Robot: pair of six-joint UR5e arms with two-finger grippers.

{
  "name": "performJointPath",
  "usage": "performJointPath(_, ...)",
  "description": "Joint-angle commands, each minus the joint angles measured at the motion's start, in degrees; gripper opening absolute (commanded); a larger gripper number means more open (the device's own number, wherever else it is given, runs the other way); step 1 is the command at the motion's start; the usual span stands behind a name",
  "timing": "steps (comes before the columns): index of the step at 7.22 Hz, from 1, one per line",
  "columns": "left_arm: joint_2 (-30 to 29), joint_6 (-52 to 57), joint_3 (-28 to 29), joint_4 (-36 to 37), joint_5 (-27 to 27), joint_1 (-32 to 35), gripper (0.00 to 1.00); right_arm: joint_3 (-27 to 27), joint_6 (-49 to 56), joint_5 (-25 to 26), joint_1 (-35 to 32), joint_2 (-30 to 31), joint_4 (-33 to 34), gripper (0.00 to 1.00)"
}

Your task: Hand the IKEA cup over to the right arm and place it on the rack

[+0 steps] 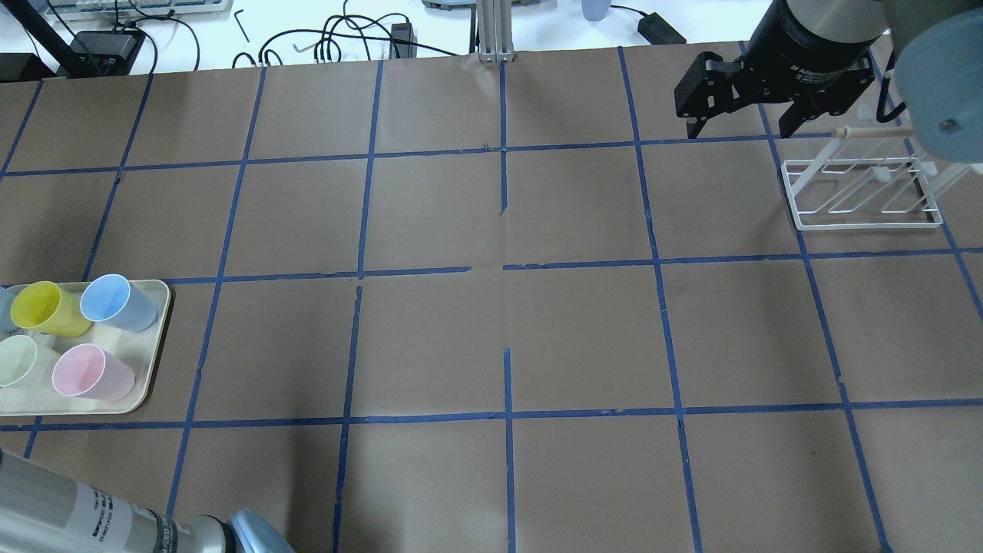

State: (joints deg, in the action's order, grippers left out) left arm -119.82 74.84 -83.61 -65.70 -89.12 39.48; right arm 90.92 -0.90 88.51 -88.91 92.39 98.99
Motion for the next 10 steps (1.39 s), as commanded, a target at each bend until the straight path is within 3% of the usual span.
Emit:
performJointPath(1, -2.34, 2.67, 4.04, 0.06, -0.09, -1.16, 1.0, 0.05, 0.02, -0.1, -0.04, -0.02, -0.11, 1.0)
performJointPath(6, -6.04, 4.35, 4.16, -0.21, 0.08, -3.27, 1.0, 0.05, 0.02, -0.18, -0.13, -0.02, 0.06, 1.0)
performJointPath(7, -6.3, 4.35, 4.07, -0.39, 0.08, -3.01, 0.96, 0.05, 0.02, -0.18, -0.13, -0.02, 0.06, 1.0)
performJointPath(9, -6.48, 4.35, 4.07, -1.79, -0.09, -3.01, 0.75, 0.05, 0.02, -0.1, -0.04, 0.07, -0.11, 1.0)
performJointPath(10, -6.65, 4.35, 4.16, -1.8, 0.08, -3.01, 0.46, 0.05, 0.02, -0.18, -0.04, 0.07, -0.02, 1.0)
